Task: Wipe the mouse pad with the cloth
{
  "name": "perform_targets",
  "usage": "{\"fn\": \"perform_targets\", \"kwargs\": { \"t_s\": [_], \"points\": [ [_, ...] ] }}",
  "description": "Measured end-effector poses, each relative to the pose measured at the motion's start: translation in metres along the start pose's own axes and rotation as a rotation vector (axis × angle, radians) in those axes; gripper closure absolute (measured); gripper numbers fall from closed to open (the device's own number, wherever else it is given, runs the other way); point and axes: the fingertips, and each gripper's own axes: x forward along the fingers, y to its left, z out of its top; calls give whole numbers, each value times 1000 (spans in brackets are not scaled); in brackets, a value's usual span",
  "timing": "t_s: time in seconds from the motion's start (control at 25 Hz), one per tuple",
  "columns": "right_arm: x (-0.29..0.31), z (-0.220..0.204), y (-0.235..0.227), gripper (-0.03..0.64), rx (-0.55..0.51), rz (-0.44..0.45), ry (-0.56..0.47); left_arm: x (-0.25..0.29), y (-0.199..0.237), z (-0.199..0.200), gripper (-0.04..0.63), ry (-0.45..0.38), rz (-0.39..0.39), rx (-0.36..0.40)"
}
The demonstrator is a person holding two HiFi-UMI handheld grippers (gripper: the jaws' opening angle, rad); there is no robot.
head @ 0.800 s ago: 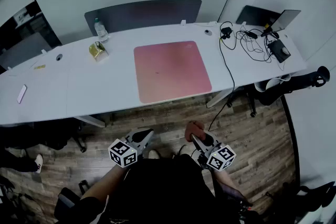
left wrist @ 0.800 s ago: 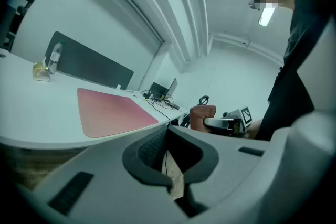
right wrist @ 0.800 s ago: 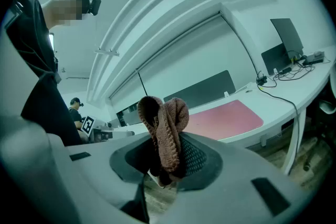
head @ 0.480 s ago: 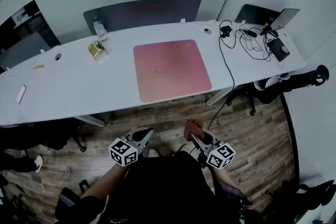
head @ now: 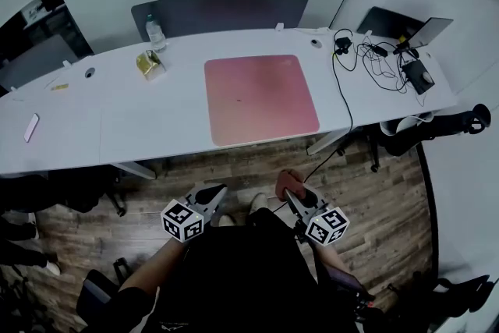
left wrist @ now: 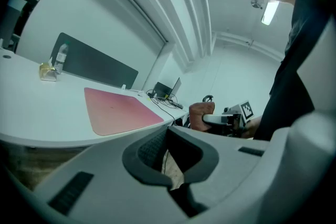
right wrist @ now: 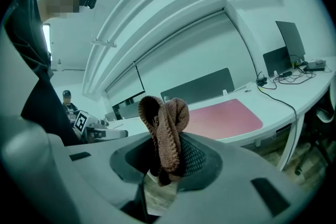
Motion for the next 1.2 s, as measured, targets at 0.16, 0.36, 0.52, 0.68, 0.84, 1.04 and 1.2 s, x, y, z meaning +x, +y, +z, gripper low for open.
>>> {"fn": "perform_targets", "kwargs": {
  "t_s": [0.16, 0.36, 0.52, 0.68, 0.84, 1.04, 1.2],
  "points": [
    [8, -3, -10, 495, -1, -2, 25, 4, 8, 1, 588, -8, 18, -20],
    [21, -4, -28, 494, 14, -5, 58, 9, 18, -3, 588, 8, 53, -52],
    [34, -3, -41, 493, 12, 1, 82, 21, 27, 2, 588, 20, 69, -64],
    [48, 1, -62, 492, 12, -2, 94, 42, 36, 12, 588, 43, 57, -58],
    [60, 4, -92, 492, 14, -19, 120, 62, 47, 25, 588, 61, 55, -47],
    [77, 14, -132, 491, 24, -34, 150, 96, 59, 42, 588, 81, 53, -36],
    [83, 20, -166, 492, -7, -79, 185, 121, 66, 55, 588, 94, 44, -21]
  ]
}}
